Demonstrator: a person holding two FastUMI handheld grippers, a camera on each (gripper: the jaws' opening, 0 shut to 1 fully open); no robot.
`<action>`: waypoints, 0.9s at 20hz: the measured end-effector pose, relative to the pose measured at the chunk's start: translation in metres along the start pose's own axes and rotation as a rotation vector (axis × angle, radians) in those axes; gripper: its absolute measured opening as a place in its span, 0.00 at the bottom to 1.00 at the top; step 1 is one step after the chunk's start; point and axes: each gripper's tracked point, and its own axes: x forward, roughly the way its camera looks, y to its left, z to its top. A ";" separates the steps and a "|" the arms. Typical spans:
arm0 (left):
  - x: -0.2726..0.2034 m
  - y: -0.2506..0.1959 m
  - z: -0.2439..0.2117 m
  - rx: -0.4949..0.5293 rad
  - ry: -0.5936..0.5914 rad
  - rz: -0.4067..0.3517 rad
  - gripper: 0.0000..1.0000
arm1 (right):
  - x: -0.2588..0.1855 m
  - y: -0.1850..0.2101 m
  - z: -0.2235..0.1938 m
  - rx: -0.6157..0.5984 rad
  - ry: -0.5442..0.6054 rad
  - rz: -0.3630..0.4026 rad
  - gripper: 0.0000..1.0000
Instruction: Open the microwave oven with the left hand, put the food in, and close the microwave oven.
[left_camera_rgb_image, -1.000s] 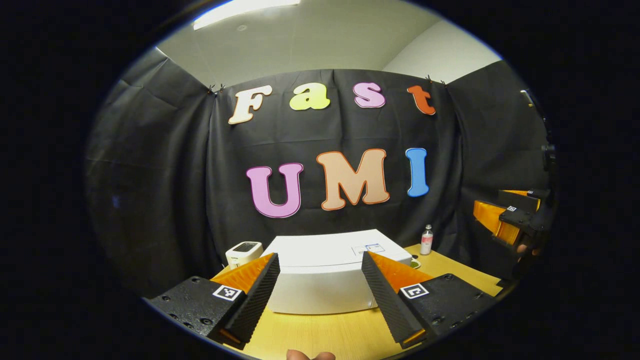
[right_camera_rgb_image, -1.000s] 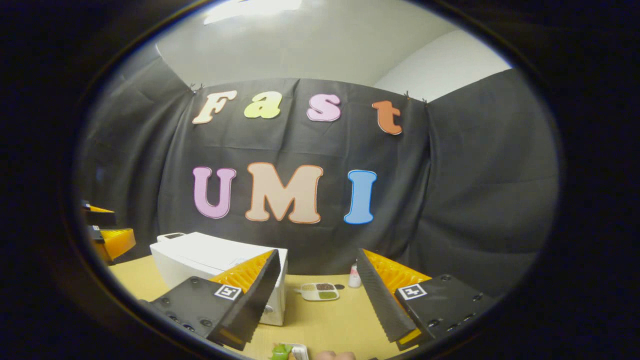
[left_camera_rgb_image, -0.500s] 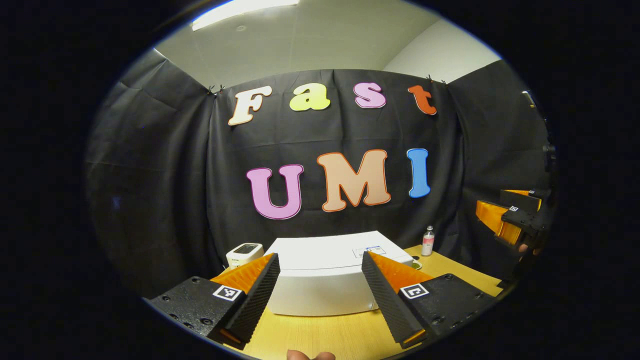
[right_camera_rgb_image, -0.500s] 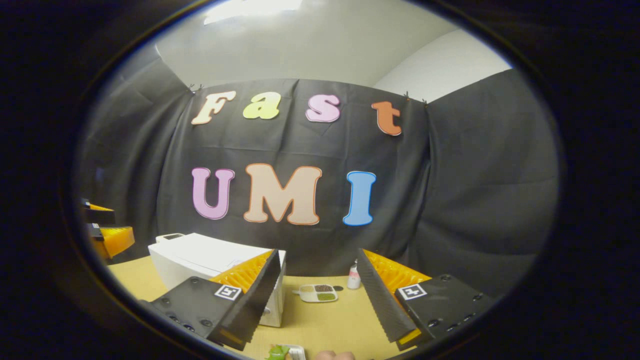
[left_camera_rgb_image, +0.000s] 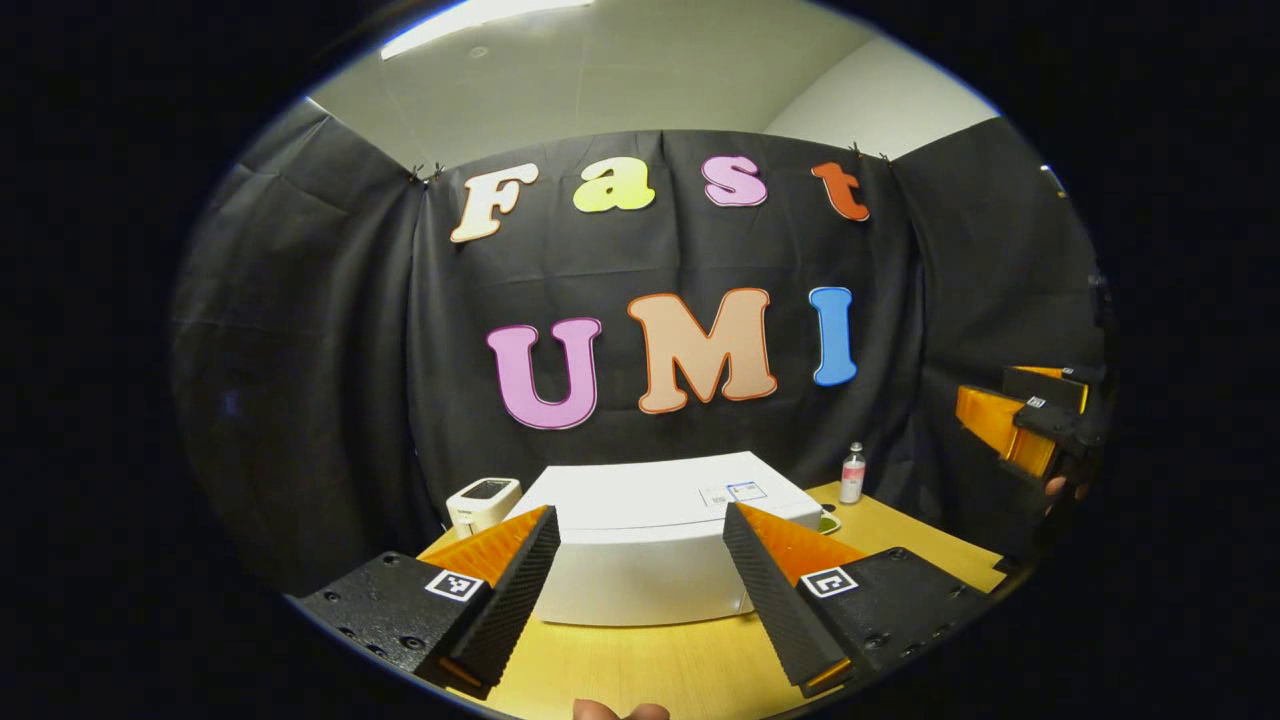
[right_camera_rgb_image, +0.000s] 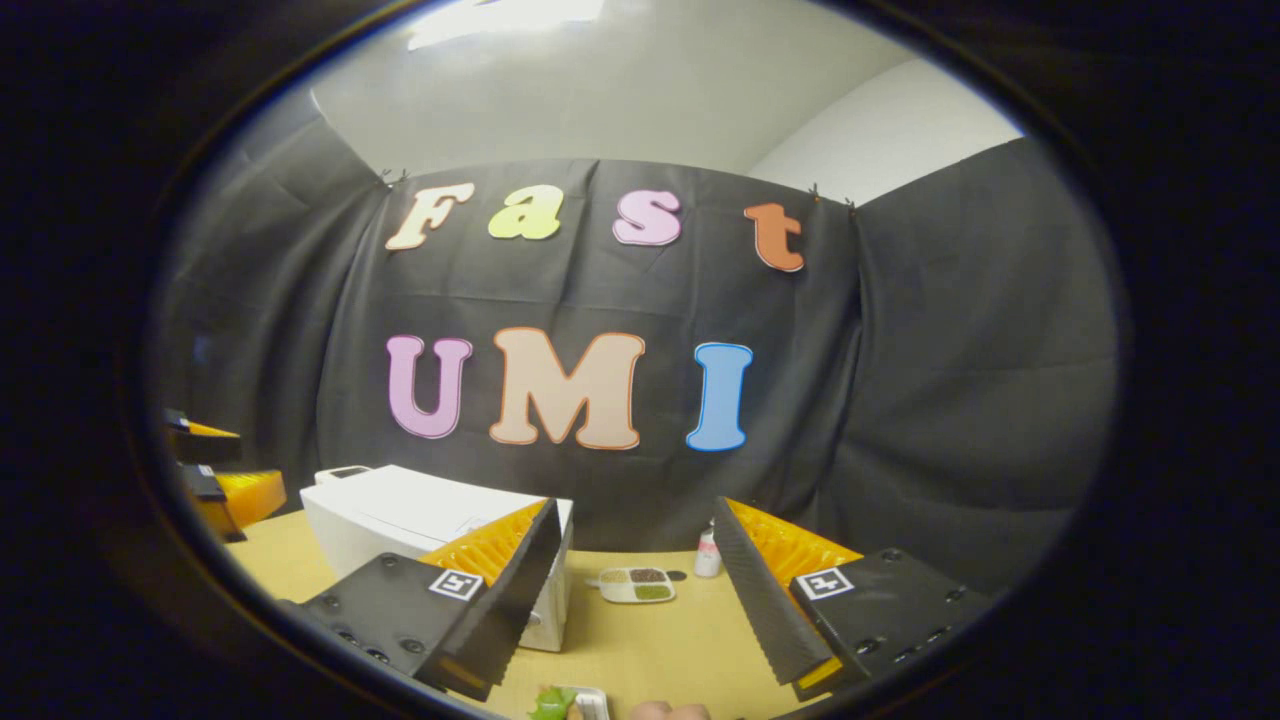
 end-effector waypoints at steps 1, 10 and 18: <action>0.005 -0.006 -0.013 0.006 0.019 -0.006 0.99 | -0.005 -0.004 0.000 -0.011 0.000 0.000 0.96; 0.072 -0.097 -0.115 0.036 0.127 -0.157 0.98 | -0.033 -0.045 -0.008 -0.073 0.059 -0.039 0.96; 0.122 -0.125 -0.193 0.065 0.276 -0.205 0.98 | -0.068 -0.104 -0.020 -0.086 0.128 -0.182 0.97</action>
